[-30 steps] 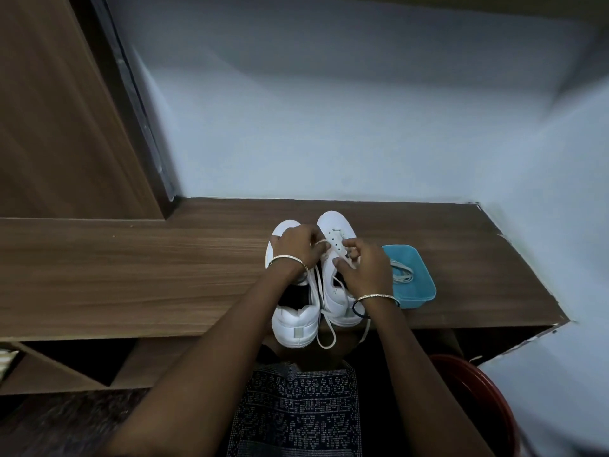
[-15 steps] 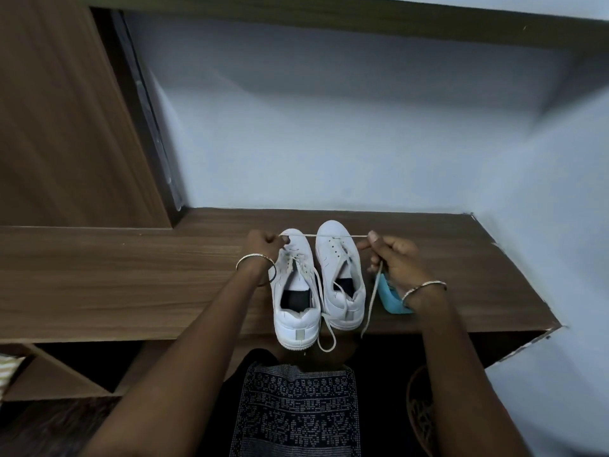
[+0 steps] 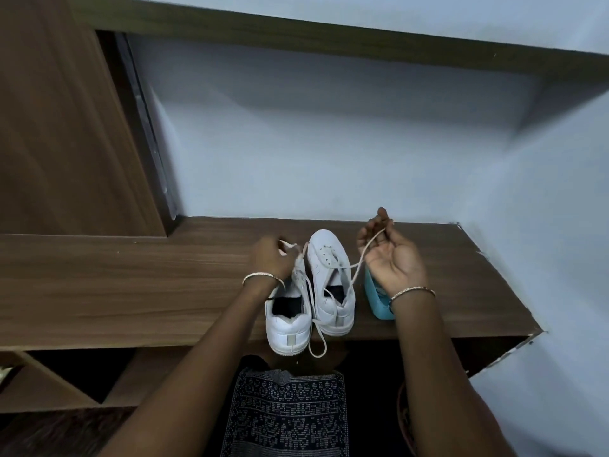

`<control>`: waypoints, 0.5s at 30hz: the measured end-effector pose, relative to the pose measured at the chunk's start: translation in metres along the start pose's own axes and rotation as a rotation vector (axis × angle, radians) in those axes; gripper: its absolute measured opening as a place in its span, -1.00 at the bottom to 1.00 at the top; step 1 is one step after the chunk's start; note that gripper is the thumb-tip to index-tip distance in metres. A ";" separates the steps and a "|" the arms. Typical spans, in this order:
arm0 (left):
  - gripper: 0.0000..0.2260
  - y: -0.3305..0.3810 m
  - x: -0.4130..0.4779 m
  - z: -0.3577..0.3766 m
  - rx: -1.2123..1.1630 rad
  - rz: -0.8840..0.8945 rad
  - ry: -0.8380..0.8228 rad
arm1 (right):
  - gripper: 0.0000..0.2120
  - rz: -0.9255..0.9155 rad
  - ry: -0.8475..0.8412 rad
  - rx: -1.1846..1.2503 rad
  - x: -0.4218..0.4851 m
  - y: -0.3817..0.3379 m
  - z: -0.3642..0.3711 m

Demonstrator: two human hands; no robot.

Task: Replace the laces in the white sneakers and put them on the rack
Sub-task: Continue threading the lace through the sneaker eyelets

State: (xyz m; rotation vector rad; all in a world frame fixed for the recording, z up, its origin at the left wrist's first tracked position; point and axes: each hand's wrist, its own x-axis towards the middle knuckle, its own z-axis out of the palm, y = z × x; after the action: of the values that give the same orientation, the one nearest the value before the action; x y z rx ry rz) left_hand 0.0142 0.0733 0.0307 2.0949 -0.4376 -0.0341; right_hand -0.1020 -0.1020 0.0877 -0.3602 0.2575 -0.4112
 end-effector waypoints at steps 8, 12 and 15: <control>-0.73 0.036 -0.038 0.004 -0.381 0.107 -0.704 | -0.74 0.025 -0.016 0.095 0.005 0.027 0.016; -0.68 0.031 -0.038 -0.008 -0.490 -0.031 -0.764 | -0.75 -0.020 0.036 0.134 0.003 0.024 0.013; -0.76 0.026 -0.039 -0.003 -0.476 -0.010 -0.795 | -0.74 -0.031 0.054 0.165 0.001 0.028 0.012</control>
State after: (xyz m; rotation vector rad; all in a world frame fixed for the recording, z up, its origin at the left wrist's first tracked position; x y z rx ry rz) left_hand -0.0288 0.0760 0.0479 1.5419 -0.7952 -0.9092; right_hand -0.0878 -0.0750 0.0875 -0.1918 0.2692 -0.4698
